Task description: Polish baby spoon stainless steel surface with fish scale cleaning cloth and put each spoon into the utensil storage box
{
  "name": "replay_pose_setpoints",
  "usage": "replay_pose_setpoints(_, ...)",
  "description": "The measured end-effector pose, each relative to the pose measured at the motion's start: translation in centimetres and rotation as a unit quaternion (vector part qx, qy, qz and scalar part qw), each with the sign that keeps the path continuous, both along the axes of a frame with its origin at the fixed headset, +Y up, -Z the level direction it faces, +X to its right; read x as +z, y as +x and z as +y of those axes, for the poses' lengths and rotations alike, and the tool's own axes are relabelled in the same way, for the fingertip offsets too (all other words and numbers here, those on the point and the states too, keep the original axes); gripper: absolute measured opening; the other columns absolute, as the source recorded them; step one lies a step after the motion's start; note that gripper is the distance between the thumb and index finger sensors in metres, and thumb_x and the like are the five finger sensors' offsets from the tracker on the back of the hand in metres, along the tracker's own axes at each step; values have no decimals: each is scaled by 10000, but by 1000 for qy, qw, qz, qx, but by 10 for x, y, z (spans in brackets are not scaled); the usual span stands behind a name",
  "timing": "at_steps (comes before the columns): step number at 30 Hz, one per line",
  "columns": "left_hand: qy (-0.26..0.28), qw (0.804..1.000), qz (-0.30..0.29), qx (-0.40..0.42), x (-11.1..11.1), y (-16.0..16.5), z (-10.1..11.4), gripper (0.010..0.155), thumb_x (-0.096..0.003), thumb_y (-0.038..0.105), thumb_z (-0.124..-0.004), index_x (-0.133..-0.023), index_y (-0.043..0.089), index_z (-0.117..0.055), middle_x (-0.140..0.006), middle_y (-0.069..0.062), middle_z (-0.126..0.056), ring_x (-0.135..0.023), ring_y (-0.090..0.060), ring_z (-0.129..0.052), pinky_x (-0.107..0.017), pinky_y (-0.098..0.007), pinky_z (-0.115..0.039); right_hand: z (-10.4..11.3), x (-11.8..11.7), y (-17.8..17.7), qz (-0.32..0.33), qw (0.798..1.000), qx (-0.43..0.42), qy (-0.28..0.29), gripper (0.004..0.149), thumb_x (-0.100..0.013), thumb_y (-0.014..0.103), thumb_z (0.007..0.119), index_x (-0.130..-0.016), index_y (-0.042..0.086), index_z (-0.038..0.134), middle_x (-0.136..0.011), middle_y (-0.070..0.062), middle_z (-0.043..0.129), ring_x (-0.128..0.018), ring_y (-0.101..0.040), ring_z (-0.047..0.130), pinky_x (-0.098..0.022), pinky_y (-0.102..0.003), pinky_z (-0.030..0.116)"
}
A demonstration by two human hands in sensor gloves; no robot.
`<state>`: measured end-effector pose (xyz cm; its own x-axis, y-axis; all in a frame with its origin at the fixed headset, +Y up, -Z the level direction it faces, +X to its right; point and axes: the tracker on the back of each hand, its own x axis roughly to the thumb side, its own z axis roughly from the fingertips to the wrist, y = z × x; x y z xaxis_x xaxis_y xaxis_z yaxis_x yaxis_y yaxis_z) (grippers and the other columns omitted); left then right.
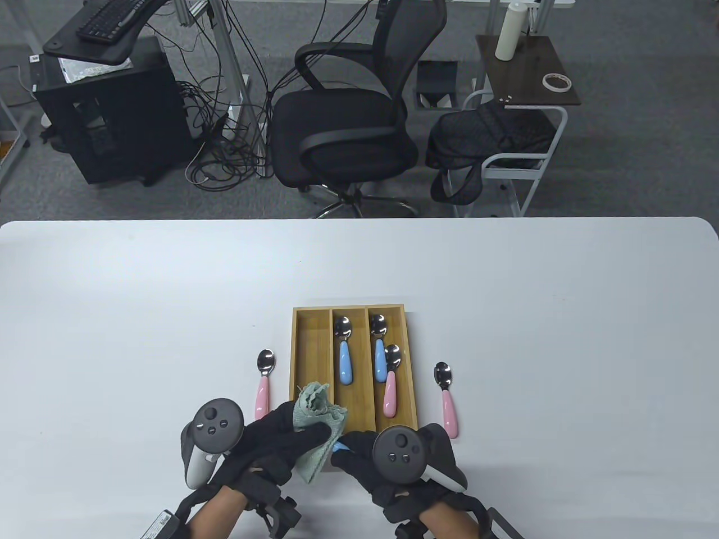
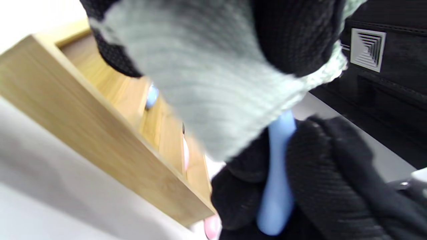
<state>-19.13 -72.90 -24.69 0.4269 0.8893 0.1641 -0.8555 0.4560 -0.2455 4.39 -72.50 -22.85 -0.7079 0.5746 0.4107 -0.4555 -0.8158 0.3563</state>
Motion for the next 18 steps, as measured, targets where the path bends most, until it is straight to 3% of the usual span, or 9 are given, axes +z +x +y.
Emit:
replay_pose_setpoints(3, 38, 998, 18, -49, 2, 2, 3, 572, -523, 543, -747, -869, 88, -789, -679, -9, -976, -544, -164, -1072, -483, -430, -891, -1, -1, 0, 0, 1000, -2, -6, 441, -628, 509, 566, -945, 225, 680, -801, -28, 845, -512, -205, 975, -409, -339, 866)
replay_pose_setpoints(9, 20, 1000, 14, -9, 3, 1, 3, 553, -605, 469, -612, -877, 29, -805, -684, -52, -1004, -550, -185, -1092, -479, -431, -904, 0, -2, 2, -8, 1000, -6, -4, 459, -632, 505, 548, -950, 199, 674, -794, -32, 842, -497, -196, 970, -400, -331, 863)
replay_pose_setpoints(12, -34, 996, -18, 82, 0, 0, -2, 525, -608, 406, -651, -946, 16, -745, -799, -123, -952, -660, -266, -1056, -532, -476, -874, 1, -2, 4, -8, 1000, -16, -10, 461, -633, 502, 543, -949, 194, 674, -792, -31, 843, -492, -193, 969, -396, -327, 864)
replay_pose_setpoints(18, -84, 983, -74, 147, -5, -3, -3, 532, -570, 320, -812, -1007, 43, -685, -903, -137, -888, -747, -309, -1017, -574, -493, -855, 5, 3, 2, -8, 1000, -18, 11, 458, -634, 501, 544, -949, 193, 670, -795, -29, 843, -497, -188, 974, -395, -322, 871)
